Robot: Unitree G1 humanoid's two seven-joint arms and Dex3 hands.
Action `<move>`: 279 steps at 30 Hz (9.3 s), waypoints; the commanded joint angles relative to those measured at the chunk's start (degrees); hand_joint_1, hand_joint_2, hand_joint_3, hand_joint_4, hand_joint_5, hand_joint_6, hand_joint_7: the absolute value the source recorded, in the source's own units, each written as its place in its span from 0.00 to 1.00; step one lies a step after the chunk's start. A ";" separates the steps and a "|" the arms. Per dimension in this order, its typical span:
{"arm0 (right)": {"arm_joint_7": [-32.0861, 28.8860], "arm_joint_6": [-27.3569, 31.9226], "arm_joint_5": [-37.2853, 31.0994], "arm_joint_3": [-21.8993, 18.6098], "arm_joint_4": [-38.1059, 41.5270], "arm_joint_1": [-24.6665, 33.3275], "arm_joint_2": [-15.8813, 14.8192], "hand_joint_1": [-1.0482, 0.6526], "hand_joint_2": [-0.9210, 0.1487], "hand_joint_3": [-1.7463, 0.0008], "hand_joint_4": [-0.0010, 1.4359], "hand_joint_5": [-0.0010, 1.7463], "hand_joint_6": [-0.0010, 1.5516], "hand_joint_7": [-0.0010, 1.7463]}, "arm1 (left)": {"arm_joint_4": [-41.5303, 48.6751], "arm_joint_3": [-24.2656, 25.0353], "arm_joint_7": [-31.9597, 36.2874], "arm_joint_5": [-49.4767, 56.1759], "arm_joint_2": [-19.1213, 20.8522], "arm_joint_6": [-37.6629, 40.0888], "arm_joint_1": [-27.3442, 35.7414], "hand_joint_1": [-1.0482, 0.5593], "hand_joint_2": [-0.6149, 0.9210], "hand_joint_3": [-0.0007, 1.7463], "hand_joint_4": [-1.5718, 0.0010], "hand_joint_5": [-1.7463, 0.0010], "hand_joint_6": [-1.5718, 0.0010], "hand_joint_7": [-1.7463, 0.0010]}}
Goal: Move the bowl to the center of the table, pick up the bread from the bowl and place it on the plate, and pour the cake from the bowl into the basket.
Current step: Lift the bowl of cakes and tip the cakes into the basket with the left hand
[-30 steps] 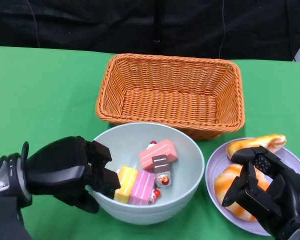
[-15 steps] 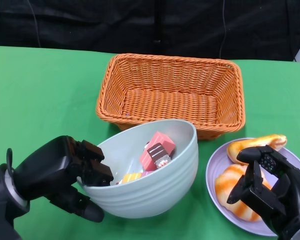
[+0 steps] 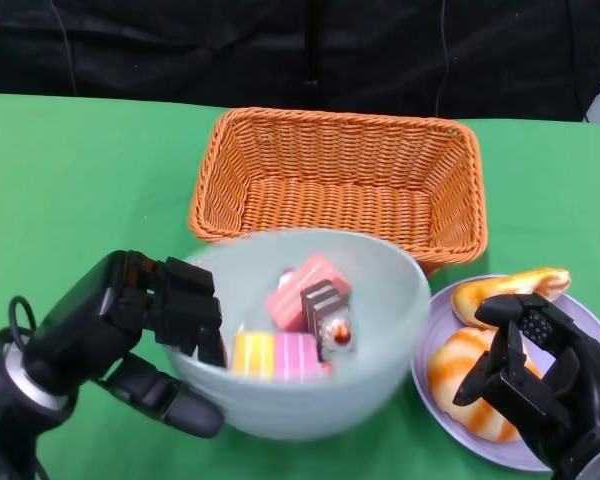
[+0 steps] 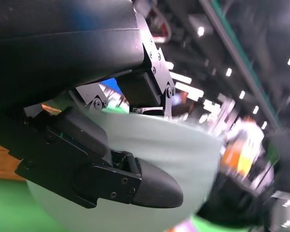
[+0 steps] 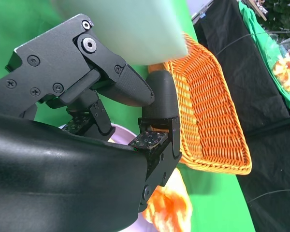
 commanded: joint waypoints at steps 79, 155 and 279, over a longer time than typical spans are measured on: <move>-3.20 1.87 4.09 -4.82 0.42 -2.64 3.07 0.57 0.24 0.32 0.57 1.00 0.39 0.99 | -17.36 8.77 -56.97 -50.18 -19.58 11.07 4.88 0.27 1.00 0.27 0.41 0.00 0.38 0.41; -4.86 2.34 5.75 -9.84 4.10 -6.42 2.92 0.57 0.15 0.42 0.59 1.00 0.41 0.97 | -12.36 29.64 -31.19 -15.98 -37.12 14.91 4.70 0.19 1.00 0.27 0.39 0.00 0.39 0.33; -3.66 3.26 10.05 -13.98 8.56 -8.48 1.39 0.56 0.11 0.48 0.58 1.00 0.43 0.95 | -25.16 21.85 -4.05 -24.42 -48.96 57.77 6.69 0.64 0.62 0.74 0.39 0.23 0.35 0.42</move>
